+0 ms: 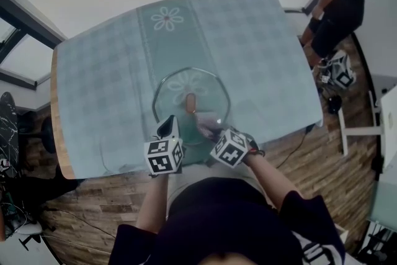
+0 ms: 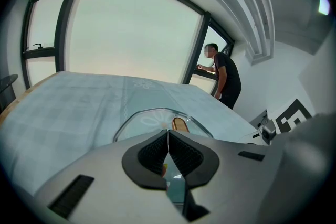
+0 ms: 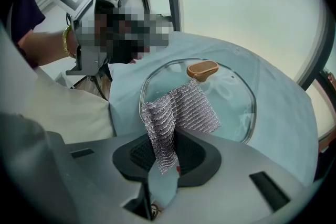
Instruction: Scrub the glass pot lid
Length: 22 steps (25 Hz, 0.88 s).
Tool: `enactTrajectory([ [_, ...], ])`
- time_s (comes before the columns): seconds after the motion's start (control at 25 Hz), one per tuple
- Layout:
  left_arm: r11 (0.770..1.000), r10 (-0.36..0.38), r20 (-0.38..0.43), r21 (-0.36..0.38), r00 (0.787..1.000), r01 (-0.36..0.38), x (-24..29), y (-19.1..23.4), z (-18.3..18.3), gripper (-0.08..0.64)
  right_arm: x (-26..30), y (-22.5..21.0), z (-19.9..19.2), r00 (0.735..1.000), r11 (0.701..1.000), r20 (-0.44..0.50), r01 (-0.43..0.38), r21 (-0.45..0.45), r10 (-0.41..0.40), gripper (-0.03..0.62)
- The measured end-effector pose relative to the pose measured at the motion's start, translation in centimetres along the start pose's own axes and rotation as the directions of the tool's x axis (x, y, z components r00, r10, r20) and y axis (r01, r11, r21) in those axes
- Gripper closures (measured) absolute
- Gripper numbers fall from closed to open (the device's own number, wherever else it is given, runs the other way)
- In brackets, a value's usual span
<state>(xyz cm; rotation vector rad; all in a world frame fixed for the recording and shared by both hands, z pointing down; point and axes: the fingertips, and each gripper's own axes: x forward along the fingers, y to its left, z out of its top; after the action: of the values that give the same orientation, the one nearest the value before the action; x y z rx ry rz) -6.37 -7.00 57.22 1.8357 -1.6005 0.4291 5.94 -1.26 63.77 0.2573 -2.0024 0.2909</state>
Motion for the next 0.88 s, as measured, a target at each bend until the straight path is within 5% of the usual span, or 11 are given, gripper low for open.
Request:
enactTrajectory([
  [0.64, 0.998, -0.06, -0.02, 0.031, 0.998, 0.061, 2.7, -2.0, 0.5, 0.551, -2.8, 1.9, -0.6, 0.992, 0.993, 0.053, -0.114, 0.029, 0.112, 0.511],
  [0.88, 0.992, -0.123, -0.072, 0.009, 0.99, 0.124, 4.3, -3.4, 0.3, 0.409, -7.0, -0.9, 0.5, 0.979, 0.984, 0.196, -0.089, 0.153, 0.058, 0.511],
])
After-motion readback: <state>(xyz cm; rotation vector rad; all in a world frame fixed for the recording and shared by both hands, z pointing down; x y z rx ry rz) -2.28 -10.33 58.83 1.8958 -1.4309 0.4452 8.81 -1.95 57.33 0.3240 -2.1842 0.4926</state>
